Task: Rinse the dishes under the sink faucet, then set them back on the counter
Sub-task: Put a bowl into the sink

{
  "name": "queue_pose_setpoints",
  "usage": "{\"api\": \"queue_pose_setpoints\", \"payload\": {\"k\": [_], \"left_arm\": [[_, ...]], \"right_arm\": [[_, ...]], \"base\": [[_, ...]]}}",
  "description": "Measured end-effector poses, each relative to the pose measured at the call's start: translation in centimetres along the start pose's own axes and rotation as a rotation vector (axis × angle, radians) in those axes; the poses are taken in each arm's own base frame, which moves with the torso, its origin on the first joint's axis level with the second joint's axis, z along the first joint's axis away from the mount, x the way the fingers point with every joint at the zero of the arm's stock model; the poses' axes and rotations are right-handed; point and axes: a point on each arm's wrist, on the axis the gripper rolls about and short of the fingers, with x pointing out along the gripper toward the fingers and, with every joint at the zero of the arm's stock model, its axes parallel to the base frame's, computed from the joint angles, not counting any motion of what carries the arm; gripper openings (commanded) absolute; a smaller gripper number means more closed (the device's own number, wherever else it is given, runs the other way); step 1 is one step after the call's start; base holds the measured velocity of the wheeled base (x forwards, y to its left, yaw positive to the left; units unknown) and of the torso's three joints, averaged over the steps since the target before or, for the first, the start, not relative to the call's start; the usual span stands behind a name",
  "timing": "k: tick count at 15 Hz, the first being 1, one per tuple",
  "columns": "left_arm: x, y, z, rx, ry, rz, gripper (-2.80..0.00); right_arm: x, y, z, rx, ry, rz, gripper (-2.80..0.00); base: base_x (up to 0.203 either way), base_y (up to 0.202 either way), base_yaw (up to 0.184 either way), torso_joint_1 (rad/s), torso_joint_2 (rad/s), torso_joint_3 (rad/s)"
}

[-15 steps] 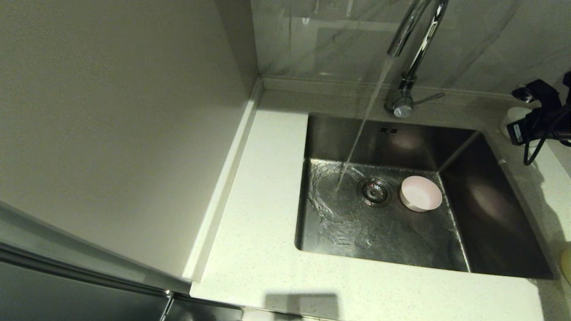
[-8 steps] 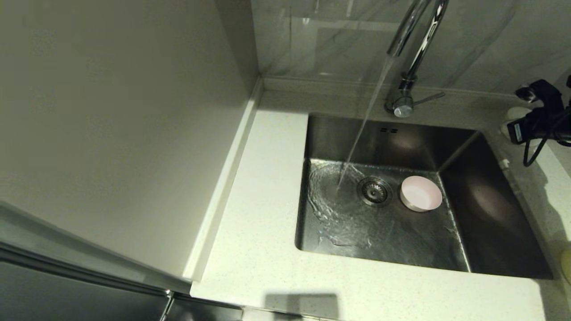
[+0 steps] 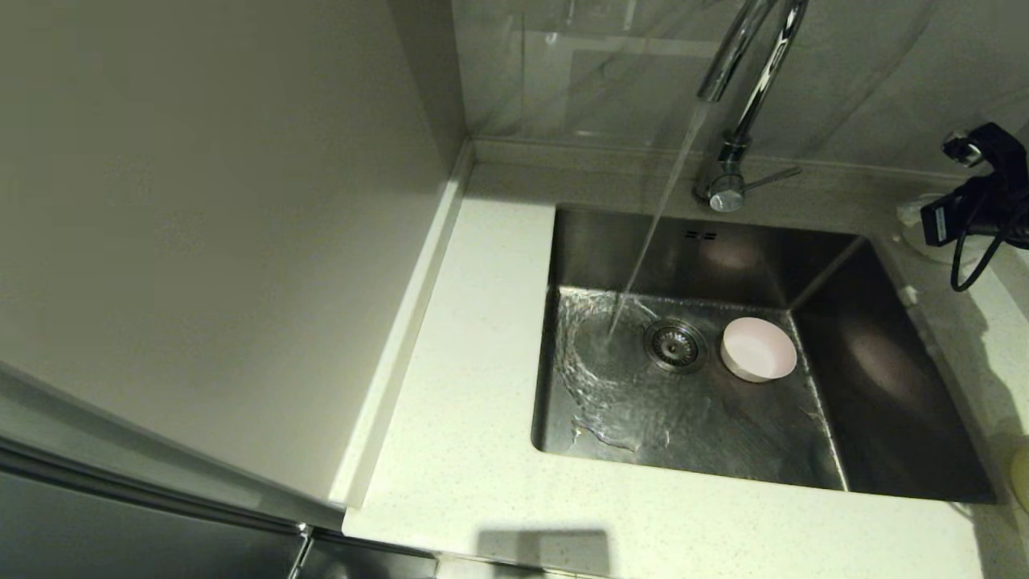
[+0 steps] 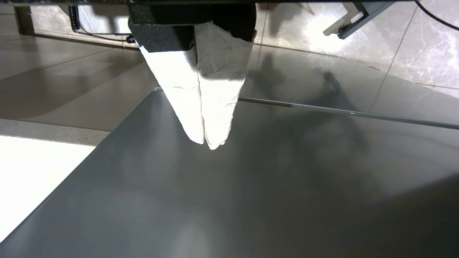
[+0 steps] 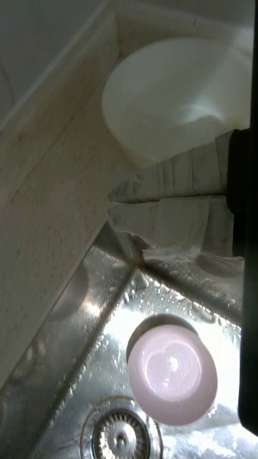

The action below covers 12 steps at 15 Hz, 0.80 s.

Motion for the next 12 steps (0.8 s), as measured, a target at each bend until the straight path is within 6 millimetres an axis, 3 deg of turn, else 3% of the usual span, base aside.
{"api": "queue_pose_setpoints", "payload": {"k": [12], "left_arm": [[0.0, 0.0, 0.0, 0.0, 0.0, 0.0, -2.8]], "right_arm": [[0.78, -0.5, -0.65, -0.041, 0.07, -0.171, 0.0]], "base": [[0.0, 0.0, 0.0, 0.0, 0.0, 0.0]]}}
